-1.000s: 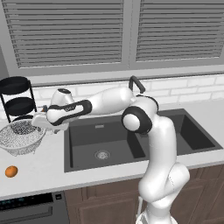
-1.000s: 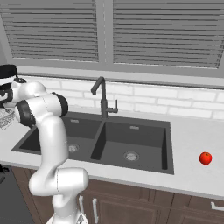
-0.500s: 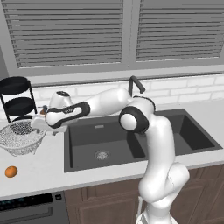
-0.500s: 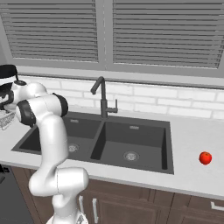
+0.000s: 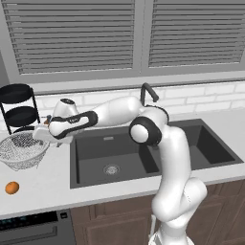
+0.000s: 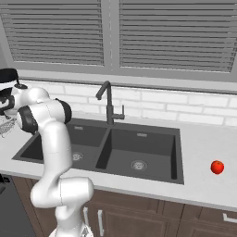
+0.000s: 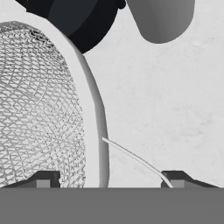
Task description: Put the colander in the sink, put the apple, tangerine in the colander, and turn on the sink faucet and pour water over the colander.
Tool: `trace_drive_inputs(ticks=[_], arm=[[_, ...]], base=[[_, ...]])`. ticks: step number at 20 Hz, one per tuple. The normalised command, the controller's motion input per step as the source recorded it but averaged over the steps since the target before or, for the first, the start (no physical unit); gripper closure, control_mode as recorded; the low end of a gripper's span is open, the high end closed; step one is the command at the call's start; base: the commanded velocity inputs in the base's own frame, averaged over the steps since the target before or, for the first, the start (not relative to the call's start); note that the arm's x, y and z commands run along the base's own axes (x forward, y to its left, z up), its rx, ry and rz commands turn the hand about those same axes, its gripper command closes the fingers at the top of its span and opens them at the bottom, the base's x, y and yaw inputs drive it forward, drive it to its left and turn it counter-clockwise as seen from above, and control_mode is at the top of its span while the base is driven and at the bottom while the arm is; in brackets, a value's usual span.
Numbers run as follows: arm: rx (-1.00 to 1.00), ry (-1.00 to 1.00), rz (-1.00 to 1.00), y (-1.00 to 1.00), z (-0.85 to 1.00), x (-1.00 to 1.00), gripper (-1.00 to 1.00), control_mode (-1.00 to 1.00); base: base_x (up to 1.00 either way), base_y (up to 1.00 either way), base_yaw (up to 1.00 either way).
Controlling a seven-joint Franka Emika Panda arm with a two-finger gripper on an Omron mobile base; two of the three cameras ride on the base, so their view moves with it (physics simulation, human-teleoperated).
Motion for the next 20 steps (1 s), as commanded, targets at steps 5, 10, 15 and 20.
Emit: trace_drive_inputs(ticks=[5, 10, 15, 20], arm=[[0.00, 0.00, 0.00, -0.02, 0.00, -0.06, 1.00, -1.00], [0.01, 0.00, -0.01, -0.32, 0.00, -0.34, 1.00, -1.00], [0.04, 0.00, -0.05, -0.78, 0.00, -0.45, 1.00, -1.00], [0.02, 0.00, -0.16, -0.84, 0.00, -0.22, 1.00, -1.00]], base=[[0.00, 0.00, 0.00], [0.00, 0.00, 0.00], [0.00, 0.00, 0.00], [0.00, 0.00, 0.00]])
